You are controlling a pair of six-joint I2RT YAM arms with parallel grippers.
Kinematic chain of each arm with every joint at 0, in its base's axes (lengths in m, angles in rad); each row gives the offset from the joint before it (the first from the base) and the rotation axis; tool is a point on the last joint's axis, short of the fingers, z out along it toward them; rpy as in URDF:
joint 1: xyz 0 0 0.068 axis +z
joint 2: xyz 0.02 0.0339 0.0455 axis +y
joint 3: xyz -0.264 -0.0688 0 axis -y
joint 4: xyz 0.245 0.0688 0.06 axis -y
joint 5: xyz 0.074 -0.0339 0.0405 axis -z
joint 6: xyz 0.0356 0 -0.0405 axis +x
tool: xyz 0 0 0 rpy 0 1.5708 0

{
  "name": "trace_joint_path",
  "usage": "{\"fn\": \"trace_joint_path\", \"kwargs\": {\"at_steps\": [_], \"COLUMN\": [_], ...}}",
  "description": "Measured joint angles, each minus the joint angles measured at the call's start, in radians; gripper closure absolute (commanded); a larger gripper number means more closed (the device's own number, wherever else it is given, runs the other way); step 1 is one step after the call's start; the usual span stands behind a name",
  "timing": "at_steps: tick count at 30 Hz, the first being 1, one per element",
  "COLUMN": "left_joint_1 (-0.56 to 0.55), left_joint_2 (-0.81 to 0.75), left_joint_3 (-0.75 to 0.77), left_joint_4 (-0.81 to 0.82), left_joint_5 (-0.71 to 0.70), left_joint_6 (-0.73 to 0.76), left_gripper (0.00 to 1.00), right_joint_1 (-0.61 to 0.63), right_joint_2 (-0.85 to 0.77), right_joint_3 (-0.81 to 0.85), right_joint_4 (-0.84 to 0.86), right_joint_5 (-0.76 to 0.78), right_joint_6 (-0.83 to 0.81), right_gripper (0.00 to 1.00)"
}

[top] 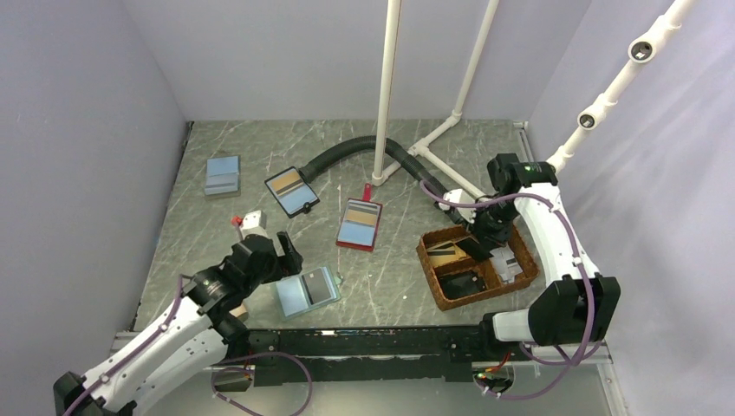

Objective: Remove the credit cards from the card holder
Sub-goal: Place the credit card in the storage box, then remove the credit card from the card holder.

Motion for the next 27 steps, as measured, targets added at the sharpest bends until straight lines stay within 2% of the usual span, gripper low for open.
{"fn": "trace_joint_path", "kwargs": {"at_steps": [6, 11, 13, 19, 23, 27], "left_joint_1": [0.0, 0.0, 0.0, 0.008, 0.011, 0.013], "left_joint_2": [0.109, 0.11, 0.109, 0.098, 0.076, 0.032], "left_joint_3": [0.038, 0.037, 0.036, 0.036, 0.027, -0.011], "left_joint_4": [0.043, 0.073, 0.079, 0.072, 0.06, 0.061], "left_joint_5": [0.009, 0.027, 0.036, 0.076, 0.109, 0.145], "left_joint_6": [0.06, 0.058, 0.05, 0.005, -0.038, -0.094], "left_gripper": [0.07, 0.05, 0.05, 0.05, 0.04, 0.04], "right_joint_1": [0.022, 0.031, 0.039, 0.052, 0.063, 0.15], "right_joint_2": [0.006, 0.055, 0.076, 0.12, 0.129, 0.127], "right_joint_3": [-0.118, -0.171, -0.176, -0.115, -0.045, -0.02], "right_joint_4": [-0.002, 0.004, 0.021, 0.069, 0.082, 0.126], "right_joint_5": [-0.002, -0.001, 0.004, 0.007, -0.053, -0.151], "right_joint_6": [-0.008, -0.012, -0.005, 0.024, 0.05, 0.104], "right_gripper": [0.99, 0.67, 0.63, 0.61, 0.6, 0.6]}}
